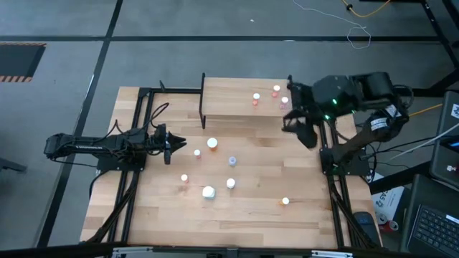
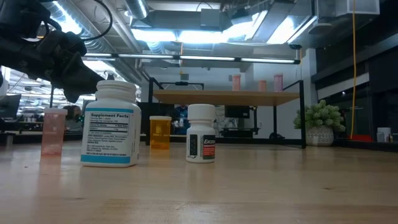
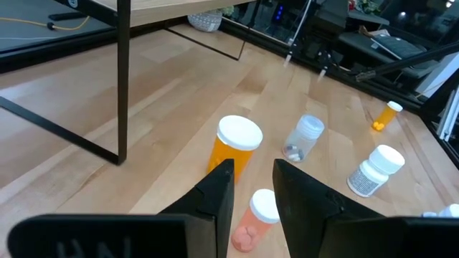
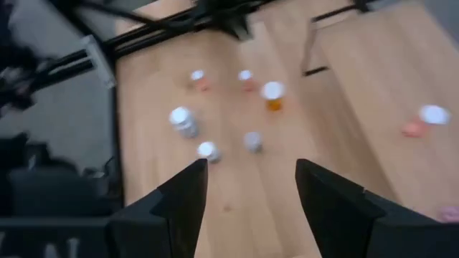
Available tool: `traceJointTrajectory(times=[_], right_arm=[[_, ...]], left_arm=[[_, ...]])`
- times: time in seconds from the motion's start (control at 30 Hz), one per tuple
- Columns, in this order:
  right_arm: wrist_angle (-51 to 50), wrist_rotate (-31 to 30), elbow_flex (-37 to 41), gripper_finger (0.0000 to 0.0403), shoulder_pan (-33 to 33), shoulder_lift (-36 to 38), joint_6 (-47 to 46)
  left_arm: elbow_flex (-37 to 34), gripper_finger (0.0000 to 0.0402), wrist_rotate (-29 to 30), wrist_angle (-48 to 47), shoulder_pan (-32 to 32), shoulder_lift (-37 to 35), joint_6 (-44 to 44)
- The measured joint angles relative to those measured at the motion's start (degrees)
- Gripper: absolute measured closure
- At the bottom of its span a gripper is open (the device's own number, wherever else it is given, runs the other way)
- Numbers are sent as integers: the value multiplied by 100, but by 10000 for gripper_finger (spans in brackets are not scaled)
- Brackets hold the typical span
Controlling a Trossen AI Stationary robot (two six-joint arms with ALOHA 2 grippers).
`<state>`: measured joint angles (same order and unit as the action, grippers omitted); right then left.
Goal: Pick and place medicine bottles onto shelf by color
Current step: Put the small yellow pill bottle on the shelf
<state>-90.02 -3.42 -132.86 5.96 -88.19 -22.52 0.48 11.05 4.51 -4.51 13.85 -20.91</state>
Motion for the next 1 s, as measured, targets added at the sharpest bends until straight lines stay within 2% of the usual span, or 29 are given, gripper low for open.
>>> traceJointTrajectory(times=[0.1,0.17,0.23,0.3,0.43,0.73,0.9,1.0], right_arm=[[1,-226,3,189,535,-12,-72],[22,-697,86,189,849,-17,-129],[19,-1192,354,189,1103,44,-151],[13,-1348,730,189,1281,129,-360],[5,-1355,1812,189,1614,418,-954],[259,-1238,4543,189,2201,673,-2983],[935,-1222,5689,189,2394,674,-4040],[1589,-897,6342,189,2511,676,-4693]], left_arm=[[-1,308,0,-4,-2,1,0],[-1,308,0,-13,0,2,0],[-1,308,0,-13,0,1,-2],[-1,308,0,-19,0,1,-4],[-1,308,0,-28,-2,2,-5],[-1,308,0,-73,0,0,-11],[-1,308,0,-128,0,0,-15],[0,308,1,-126,-1,2,-13]])
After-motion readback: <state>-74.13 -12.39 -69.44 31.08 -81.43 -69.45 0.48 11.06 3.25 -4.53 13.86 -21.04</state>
